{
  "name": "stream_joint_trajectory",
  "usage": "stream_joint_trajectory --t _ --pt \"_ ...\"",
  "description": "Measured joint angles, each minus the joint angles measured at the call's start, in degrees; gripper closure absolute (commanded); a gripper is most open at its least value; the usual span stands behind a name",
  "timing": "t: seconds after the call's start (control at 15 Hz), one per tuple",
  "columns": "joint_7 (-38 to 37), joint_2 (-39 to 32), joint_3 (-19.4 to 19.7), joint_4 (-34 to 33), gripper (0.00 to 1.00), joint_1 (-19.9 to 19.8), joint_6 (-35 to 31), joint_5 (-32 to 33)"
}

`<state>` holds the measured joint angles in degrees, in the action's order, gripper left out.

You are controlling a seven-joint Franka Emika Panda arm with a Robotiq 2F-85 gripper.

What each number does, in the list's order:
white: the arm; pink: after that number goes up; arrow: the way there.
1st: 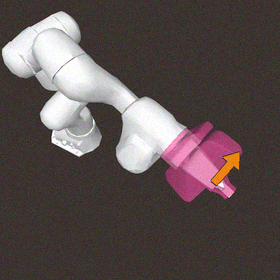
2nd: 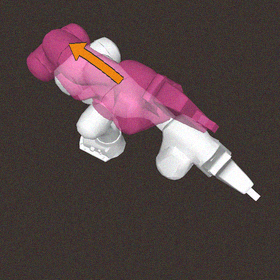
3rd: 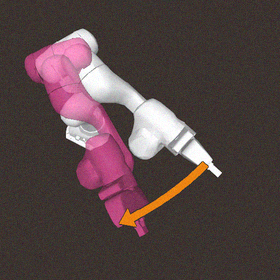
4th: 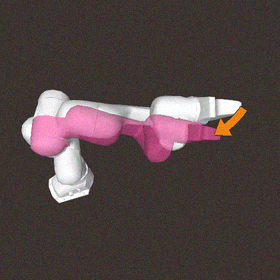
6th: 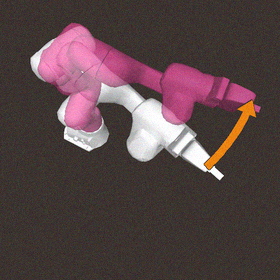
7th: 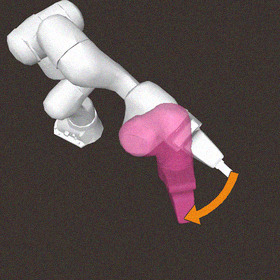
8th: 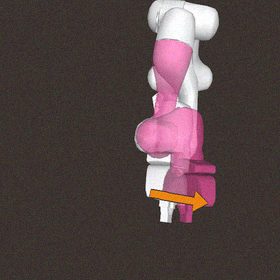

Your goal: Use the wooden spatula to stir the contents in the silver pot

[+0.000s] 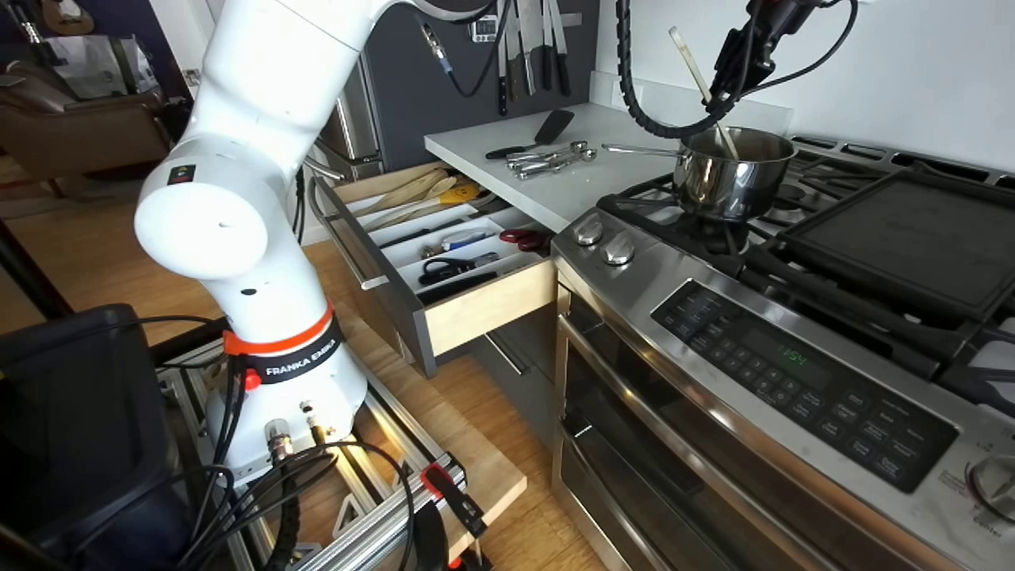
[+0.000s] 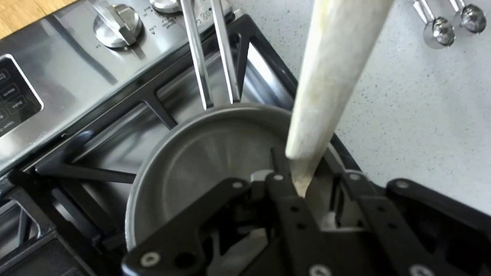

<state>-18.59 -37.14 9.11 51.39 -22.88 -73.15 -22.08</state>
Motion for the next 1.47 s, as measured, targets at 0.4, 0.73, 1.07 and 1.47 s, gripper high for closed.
stream_joint_trajectory --t 0.4,0.73,1.07,1.47 --pt "0.12 -0.02 -0.60 -0.13 0.94 0.03 8.95 0.92" --pt "-2.40 -0.06 0.82 -0.43 0.94 0.00 10.80 4.13" --pt "-4.67 -0.28 1.99 -0.45 0.94 0.03 5.71 6.66" --pt "-4.69 -0.63 1.45 -0.40 0.94 0.05 -1.76 4.79"
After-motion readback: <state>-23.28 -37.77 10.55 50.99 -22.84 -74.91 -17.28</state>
